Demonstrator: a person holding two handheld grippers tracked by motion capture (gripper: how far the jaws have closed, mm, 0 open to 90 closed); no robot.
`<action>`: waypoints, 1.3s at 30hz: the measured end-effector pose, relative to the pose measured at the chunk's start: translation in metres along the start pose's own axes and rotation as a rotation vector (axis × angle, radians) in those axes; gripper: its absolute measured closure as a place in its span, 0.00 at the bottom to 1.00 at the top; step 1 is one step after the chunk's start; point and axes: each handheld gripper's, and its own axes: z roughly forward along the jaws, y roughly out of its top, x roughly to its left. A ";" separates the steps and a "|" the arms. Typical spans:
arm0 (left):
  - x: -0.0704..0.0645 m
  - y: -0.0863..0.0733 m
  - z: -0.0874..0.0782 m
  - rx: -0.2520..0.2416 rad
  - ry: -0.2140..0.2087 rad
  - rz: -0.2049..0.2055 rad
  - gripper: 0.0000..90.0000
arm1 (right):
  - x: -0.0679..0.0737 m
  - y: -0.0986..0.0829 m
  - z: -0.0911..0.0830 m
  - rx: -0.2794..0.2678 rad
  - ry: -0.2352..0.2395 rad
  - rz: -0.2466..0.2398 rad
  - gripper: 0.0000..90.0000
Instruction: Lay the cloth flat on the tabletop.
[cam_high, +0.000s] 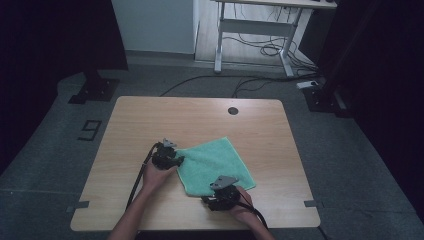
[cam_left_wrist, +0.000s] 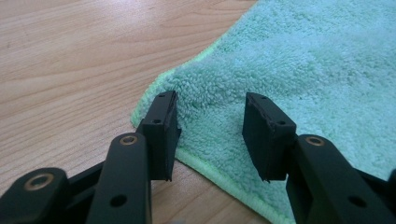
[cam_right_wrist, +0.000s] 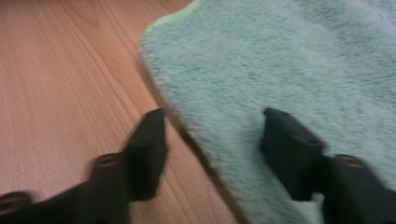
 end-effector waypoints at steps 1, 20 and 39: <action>0.000 0.000 0.000 -0.002 -0.001 -0.002 0.62 | 0.000 0.000 0.000 -0.005 -0.004 0.000 0.63; -0.001 0.002 -0.001 0.018 -0.005 0.014 0.61 | -0.057 0.025 -0.012 -0.146 0.080 0.215 0.93; -0.002 0.002 0.000 0.020 -0.003 0.014 0.61 | -0.056 0.038 -0.004 -0.100 -0.048 0.150 0.60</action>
